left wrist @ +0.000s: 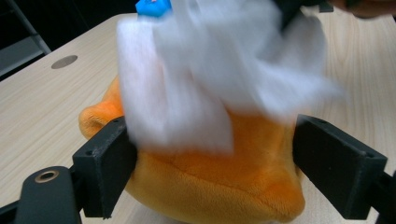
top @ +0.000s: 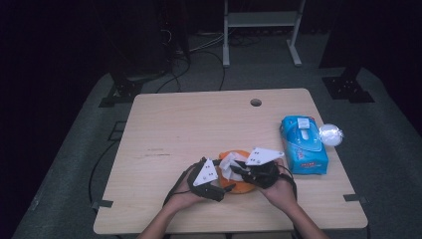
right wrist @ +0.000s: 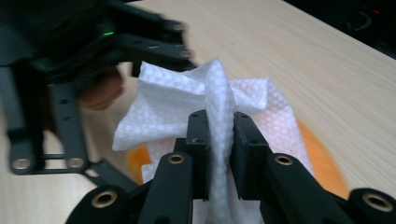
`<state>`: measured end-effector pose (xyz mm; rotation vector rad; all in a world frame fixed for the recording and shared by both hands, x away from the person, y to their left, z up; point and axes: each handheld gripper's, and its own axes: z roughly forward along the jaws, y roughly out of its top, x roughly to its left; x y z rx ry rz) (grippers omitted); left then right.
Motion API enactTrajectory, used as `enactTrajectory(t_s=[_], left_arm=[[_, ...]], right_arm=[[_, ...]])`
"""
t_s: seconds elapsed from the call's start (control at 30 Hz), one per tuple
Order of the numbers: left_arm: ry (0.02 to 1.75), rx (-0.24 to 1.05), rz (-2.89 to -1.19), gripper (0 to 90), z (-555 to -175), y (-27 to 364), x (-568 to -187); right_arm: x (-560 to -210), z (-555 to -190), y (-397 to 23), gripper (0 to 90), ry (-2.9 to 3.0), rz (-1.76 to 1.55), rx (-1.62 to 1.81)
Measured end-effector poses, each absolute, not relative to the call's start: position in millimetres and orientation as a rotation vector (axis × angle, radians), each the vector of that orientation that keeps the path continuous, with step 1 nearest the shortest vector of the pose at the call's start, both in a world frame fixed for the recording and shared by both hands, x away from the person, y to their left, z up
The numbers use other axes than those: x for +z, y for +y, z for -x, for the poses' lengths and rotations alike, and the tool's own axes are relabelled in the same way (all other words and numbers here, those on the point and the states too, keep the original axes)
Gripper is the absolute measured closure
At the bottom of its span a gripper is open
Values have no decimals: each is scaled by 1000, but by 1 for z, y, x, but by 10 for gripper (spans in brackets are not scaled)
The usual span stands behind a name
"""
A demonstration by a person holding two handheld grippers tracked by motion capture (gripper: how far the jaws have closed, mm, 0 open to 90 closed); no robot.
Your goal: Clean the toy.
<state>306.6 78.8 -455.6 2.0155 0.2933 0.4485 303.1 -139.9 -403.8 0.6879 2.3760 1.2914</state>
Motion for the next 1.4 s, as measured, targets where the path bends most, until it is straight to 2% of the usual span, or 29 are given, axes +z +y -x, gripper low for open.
enactTrajectory(t_s=[0.13, 0.27, 0.37, 0.47, 0.7, 0.8, 1.0, 1.27, 1.4], left_arm=[[284, 457, -2009, 148, -307, 80, -453], [295, 462, -1922, 148, -306, 81, -443], [282, 481, -1972, 152, -306, 78, -448], [311, 447, -1999, 152, -308, 79, -451], [332, 418, -1990, 152, -312, 84, -451], [297, 456, -1956, 151, -311, 82, -443], [347, 404, -1962, 200, -315, 86, -449], [377, 383, -1996, 203, -315, 89, -449], [383, 366, -1995, 204, -316, 90, -450]], right_arm=[[-407, -312, -159, 775, 2347, -804, 1320], [-408, -308, -155, 775, 2387, -766, 1345], [-408, -304, -147, 773, 2414, -712, 1343], [-404, -306, -150, 773, 2397, -729, 1320], [-408, -317, -179, 773, 2345, -891, 1316], [-409, -317, -177, 775, 2340, -885, 1317], [-405, -311, -168, 774, 2350, -812, 1330], [-414, -323, -192, 775, 2314, -966, 1310], [-408, -319, -190, 774, 2311, -941, 1375]])
